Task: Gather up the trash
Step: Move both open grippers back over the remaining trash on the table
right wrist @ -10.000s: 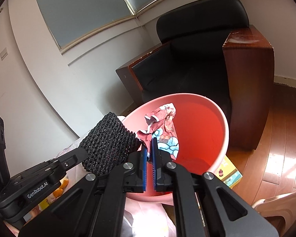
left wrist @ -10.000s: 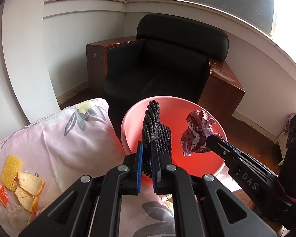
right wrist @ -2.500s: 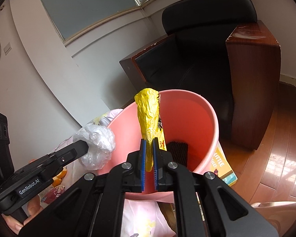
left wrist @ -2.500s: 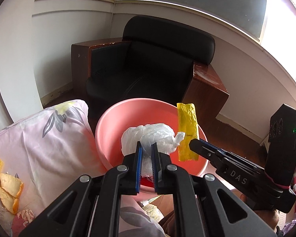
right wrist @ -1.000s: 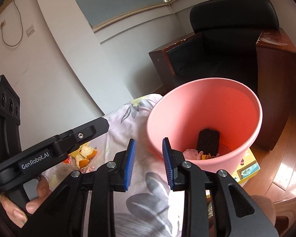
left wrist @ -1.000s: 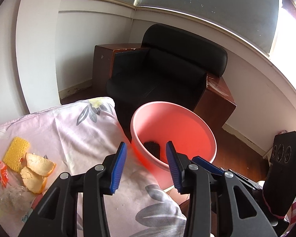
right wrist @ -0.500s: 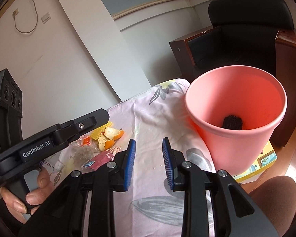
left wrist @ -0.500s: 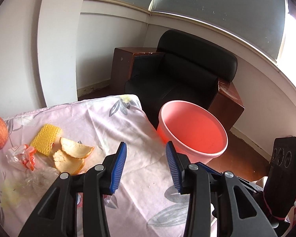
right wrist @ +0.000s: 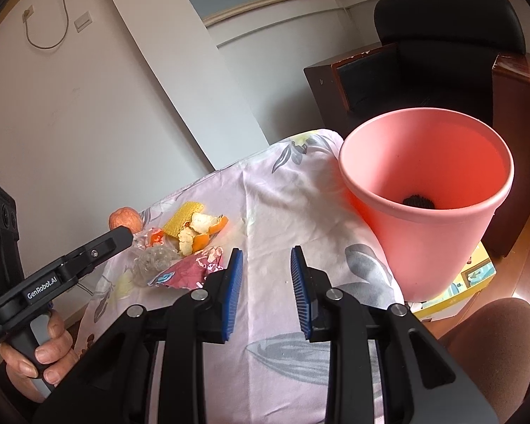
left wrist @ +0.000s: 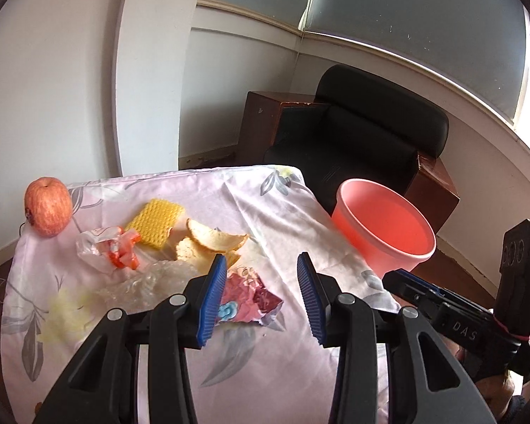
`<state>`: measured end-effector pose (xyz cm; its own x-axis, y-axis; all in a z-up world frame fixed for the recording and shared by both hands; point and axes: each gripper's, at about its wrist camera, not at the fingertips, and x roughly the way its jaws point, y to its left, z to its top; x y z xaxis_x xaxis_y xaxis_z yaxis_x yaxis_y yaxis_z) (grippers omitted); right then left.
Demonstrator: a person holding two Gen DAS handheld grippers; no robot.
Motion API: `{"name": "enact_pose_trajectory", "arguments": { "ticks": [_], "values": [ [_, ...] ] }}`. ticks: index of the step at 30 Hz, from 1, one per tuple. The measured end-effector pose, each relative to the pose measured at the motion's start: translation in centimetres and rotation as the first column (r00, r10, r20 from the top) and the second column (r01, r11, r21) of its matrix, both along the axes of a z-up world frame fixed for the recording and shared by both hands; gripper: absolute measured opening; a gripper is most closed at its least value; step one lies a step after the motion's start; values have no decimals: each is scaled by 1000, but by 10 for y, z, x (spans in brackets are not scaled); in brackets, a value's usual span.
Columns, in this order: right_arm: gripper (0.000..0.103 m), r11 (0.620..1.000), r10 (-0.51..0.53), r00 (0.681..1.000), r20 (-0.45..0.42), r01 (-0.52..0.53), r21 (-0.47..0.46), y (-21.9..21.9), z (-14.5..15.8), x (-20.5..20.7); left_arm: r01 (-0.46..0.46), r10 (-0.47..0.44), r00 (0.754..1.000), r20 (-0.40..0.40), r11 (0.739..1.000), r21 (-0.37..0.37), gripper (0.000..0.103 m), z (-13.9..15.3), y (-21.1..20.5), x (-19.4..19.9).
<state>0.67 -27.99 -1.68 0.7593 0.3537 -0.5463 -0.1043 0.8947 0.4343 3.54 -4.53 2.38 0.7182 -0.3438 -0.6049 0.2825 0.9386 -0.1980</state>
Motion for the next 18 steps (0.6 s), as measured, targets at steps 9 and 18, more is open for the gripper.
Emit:
{"name": "enact_pose_trajectory", "arguments": {
  "ticks": [9, 18],
  "values": [
    [29, 998, 59, 996, -60, -60, -8, 19, -8, 8, -52, 54, 998, -44, 998, 38, 41, -25, 43, -19],
    [29, 996, 93, 990, -102, -94, -6, 30, -17, 14, -124, 127, 989, -72, 991, 44, 41, -43, 71, -14]
  ]
}}
